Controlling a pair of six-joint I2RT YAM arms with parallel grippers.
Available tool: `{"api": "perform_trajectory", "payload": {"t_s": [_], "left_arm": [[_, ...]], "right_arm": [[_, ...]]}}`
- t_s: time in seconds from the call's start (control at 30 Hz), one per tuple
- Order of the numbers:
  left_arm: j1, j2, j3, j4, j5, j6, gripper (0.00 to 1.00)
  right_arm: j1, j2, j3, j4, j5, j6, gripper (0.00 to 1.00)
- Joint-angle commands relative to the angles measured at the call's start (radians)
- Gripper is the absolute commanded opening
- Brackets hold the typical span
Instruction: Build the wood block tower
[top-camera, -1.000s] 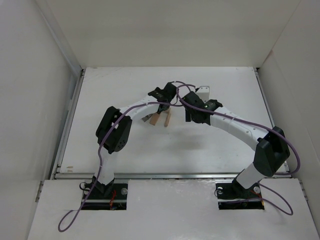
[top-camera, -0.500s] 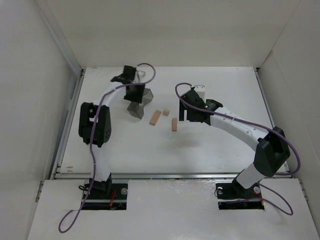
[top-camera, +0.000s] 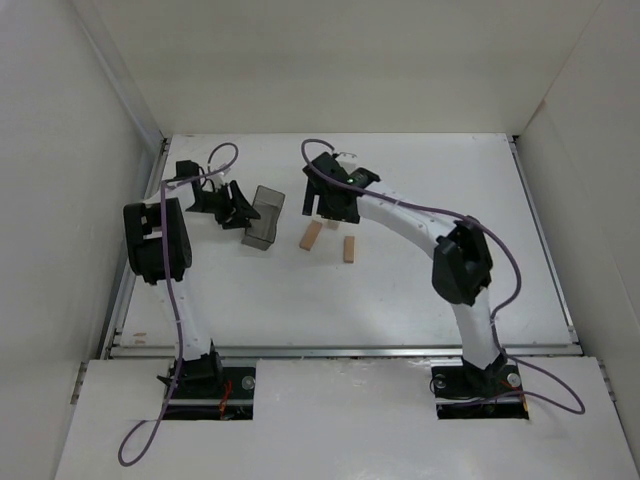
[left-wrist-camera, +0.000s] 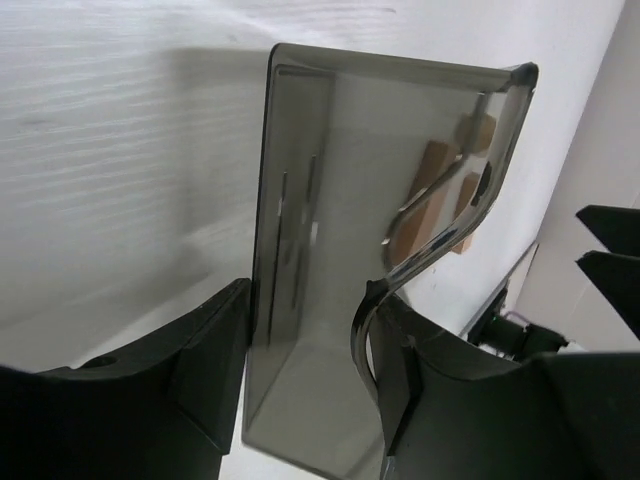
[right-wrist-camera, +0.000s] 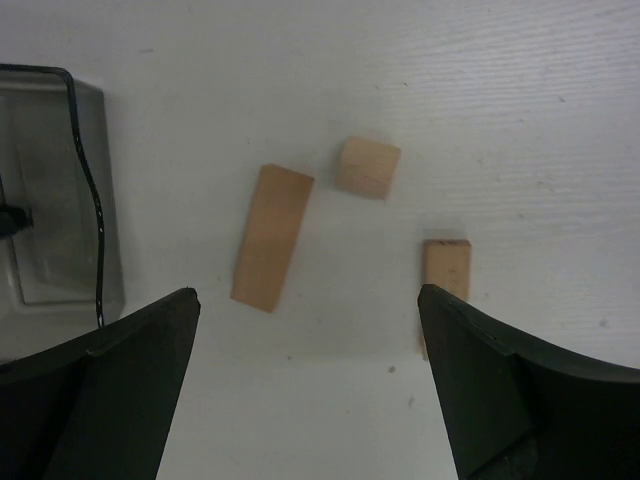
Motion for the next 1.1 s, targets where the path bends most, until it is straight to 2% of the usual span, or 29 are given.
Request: {"api": "perform_trajectory", "payload": {"t_s": [0.0, 0.17, 0.2, 0.23, 0.37, 0.5, 0.73, 0.9, 1.07], "left_arm": [[0.034, 0.014, -0.03, 0.03, -0.009, -0.029, 0.2], [0.057, 0.005, -0.061, 0.041, -0.1, -0.03, 0.39], [0.057, 0.005, -0.072, 0.032, -0.109, -0.03, 0.47], [0.057, 0.005, -0.072, 0.023, -0.121, -0.019, 0.5], [0.057, 0.005, -0.049, 0.003, -0.172, 0.007, 0.53], [0.057, -0.033, -0.006, -0.02, -0.285, 0.049, 0.53], [0.02, -0.15, 0.02, -0.031, -0.445, 0.13, 0.54], [0.02, -0.172, 0.042, -0.049, -0.477, 0.141, 0.54], [0.011, -0.172, 0.051, -0.059, -0.488, 0.159, 0.54]], "right_arm": [[0.01, 0.128, 0.189, -0.156, 0.021, 0.117, 0.96], [0.021, 0.241, 0.301, -0.178, -0.019, 0.135, 0.94], [0.021, 0.253, 0.312, -0.178, -0.019, 0.135, 0.94], [0.021, 0.274, 0.327, -0.189, -0.019, 0.135, 0.92], [0.03, 0.314, 0.341, -0.206, -0.03, 0.111, 0.89], [0.041, 0.365, 0.384, -0.196, -0.058, 0.075, 0.83], [0.073, 0.425, 0.461, -0.215, -0.048, 0.023, 0.83], [0.073, 0.459, 0.47, -0.215, -0.047, 0.023, 0.79], [0.073, 0.486, 0.493, -0.215, -0.075, 0.003, 0.67]]}}
